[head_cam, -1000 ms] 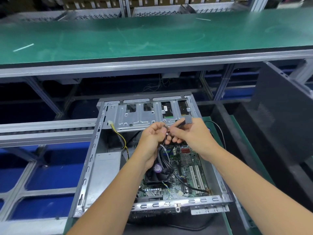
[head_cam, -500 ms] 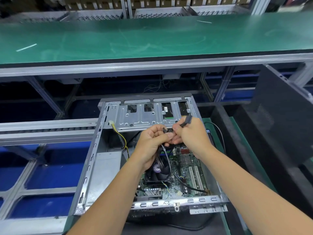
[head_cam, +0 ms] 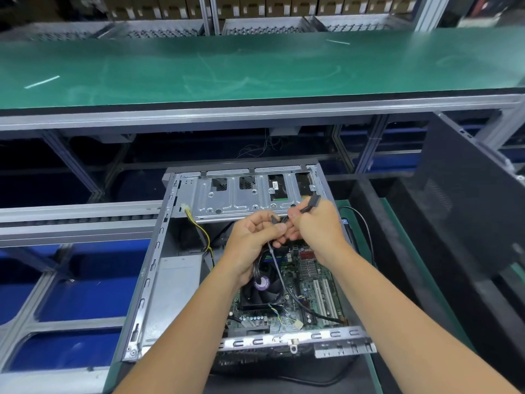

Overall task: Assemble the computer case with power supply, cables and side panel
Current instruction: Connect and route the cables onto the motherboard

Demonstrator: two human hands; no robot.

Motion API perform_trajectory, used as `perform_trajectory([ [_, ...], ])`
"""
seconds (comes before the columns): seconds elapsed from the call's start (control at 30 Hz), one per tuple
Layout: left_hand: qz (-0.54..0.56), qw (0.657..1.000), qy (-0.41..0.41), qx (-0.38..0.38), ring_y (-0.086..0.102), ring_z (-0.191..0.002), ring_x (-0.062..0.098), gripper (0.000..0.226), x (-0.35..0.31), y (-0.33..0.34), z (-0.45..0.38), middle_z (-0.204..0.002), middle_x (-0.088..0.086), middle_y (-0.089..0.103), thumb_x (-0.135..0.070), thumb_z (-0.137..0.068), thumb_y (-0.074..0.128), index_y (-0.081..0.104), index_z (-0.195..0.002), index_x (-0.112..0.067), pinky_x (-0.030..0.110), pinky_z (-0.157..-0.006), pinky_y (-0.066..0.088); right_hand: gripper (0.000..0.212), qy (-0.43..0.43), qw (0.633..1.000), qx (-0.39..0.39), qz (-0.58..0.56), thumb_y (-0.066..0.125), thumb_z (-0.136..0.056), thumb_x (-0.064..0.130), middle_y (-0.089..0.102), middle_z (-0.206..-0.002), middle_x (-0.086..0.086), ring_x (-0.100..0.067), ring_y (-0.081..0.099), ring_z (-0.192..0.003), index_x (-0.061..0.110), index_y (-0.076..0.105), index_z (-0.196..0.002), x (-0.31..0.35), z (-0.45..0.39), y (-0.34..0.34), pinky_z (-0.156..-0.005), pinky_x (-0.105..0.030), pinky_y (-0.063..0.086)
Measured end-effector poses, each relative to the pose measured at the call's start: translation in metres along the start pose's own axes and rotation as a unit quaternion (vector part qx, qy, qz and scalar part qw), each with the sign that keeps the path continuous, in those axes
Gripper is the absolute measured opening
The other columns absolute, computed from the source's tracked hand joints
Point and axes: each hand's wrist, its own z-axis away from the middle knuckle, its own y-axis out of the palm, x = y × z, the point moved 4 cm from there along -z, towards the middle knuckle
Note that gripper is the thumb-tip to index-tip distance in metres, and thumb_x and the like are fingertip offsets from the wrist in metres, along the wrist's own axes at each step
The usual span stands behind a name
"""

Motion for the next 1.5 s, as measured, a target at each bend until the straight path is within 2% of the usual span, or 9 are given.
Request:
perform_trajectory([
  [0.13, 0.028, 1.0, -0.008, -0.007, 0.065, -0.068, 0.015, 0.032, 0.001, -0.004, 0.0, -0.085, 0.014, 0.068, -0.001, -0.082, 0.066, 0.06, -0.112, 0.008, 0.021, -0.068, 0.052, 0.017, -0.021, 0.992, 0.109, -0.066, 0.057, -0.098, 0.001, 0.067, -0.059, -0.007, -0.016, 0.06, -0.051, 0.007, 0.059, -0.082, 0.006, -0.005, -0.008, -0.05, -0.022, 0.047],
  [0.3, 0.018, 1.0, 0.0, -0.013, 0.064, -0.06, 0.018, 0.025, -0.001, -0.006, -0.002, -0.069, 0.012, 0.067, -0.003, -0.07, 0.072, 0.057, -0.091, -0.001, 0.023, -0.063, 0.054, 0.011, -0.01, 0.971, 0.239, 0.007, 0.074, -0.089, 0.014, 0.068, -0.068, -0.01, -0.013, 0.061, -0.061, 0.003, 0.072, -0.086, 0.014, -0.005, -0.005, -0.055, -0.02, 0.048],
  [0.53, -0.007, 1.0, 0.023, -0.015, 0.064, -0.059, 0.015, 0.023, -0.002, -0.004, -0.001, -0.068, 0.008, 0.069, -0.003, -0.07, 0.076, 0.061, -0.087, -0.004, 0.022, -0.063, 0.053, 0.022, -0.008, 0.982, 0.185, -0.026, 0.073, -0.089, 0.011, 0.068, -0.065, -0.003, -0.008, 0.061, -0.059, 0.018, 0.075, -0.069, 0.01, -0.003, -0.006, -0.051, -0.018, 0.046],
  [0.77, -0.049, 0.995, 0.074, -0.034, 0.065, -0.065, 0.018, 0.007, -0.005, -0.002, 0.003, -0.073, 0.012, 0.071, -0.002, -0.077, 0.076, 0.07, -0.081, -0.002, 0.024, -0.067, 0.053, 0.017, -0.012, 0.991, 0.123, -0.048, 0.073, -0.089, 0.011, 0.067, -0.06, -0.003, -0.01, 0.058, -0.054, 0.012, 0.074, -0.072, 0.007, -0.001, -0.002, -0.047, -0.019, 0.041],
  [1.03, -0.131, 0.989, 0.063, 0.0, 0.062, -0.06, 0.02, 0.037, -0.002, 0.005, 0.006, -0.067, 0.008, 0.068, 0.005, -0.076, 0.074, 0.061, -0.055, -0.022, 0.026, -0.061, 0.052, 0.025, -0.006, 0.999, 0.02, -0.04, 0.059, -0.096, 0.007, 0.063, -0.063, 0.0, -0.006, 0.051, -0.046, 0.014, 0.069, -0.074, 0.003, -0.006, -0.009, -0.049, -0.018, 0.042],
  [1.17, -0.117, 0.991, 0.063, -0.008, 0.065, -0.062, 0.019, 0.034, -0.001, 0.011, 0.007, -0.068, 0.005, 0.069, 0.006, -0.079, 0.071, 0.059, -0.058, -0.018, 0.026, -0.062, 0.053, 0.027, -0.043, 0.999, 0.027, 0.018, 0.054, -0.1, 0.017, 0.061, -0.06, 0.011, -0.005, 0.053, -0.054, 0.014, 0.069, -0.077, 0.014, -0.014, -0.011, -0.052, -0.02, 0.043],
  [1.3, -0.116, 0.992, 0.046, -0.002, 0.063, -0.061, 0.024, 0.037, 0.001, 0.009, 0.008, -0.066, 0.01, 0.067, 0.009, -0.078, 0.069, 0.055, -0.055, -0.015, 0.03, -0.062, 0.053, 0.029, -0.06, 0.995, -0.065, 0.041, 0.055, -0.099, 0.017, 0.062, -0.072, -0.001, -0.016, 0.056, -0.069, 0.014, 0.069, -0.073, 0.007, -0.014, -0.01, -0.071, -0.031, 0.048],
  [1.4, -0.11, 0.993, 0.036, 0.007, 0.063, -0.059, 0.024, 0.038, 0.002, 0.009, 0.009, -0.065, 0.01, 0.066, 0.008, -0.073, 0.066, 0.051, -0.05, -0.018, 0.027, -0.059, 0.052, 0.035, -0.049, 0.992, -0.117, 0.009, 0.052, -0.1, 0.015, 0.062, -0.074, 0.005, -0.01, 0.055, -0.069, 0.027, 0.065, -0.071, 0.005, -0.012, -0.006, -0.066, -0.027, 0.045],
  [1.5, -0.113, 0.993, 0.025, 0.036, 0.062, -0.056, 0.024, 0.033, 0.004, 0.012, 0.012, -0.062, 0.011, 0.064, 0.002, -0.066, 0.065, 0.048, -0.048, -0.019, 0.027, -0.056, 0.051, 0.031, -0.049, 0.985, -0.166, 0.018, 0.052, -0.098, 0.012, 0.061, -0.069, -0.012, -0.011, 0.048, -0.061, 0.012, 0.067, -0.071, 0.002, -0.007, -0.004, -0.06, -0.032, 0.042],
])
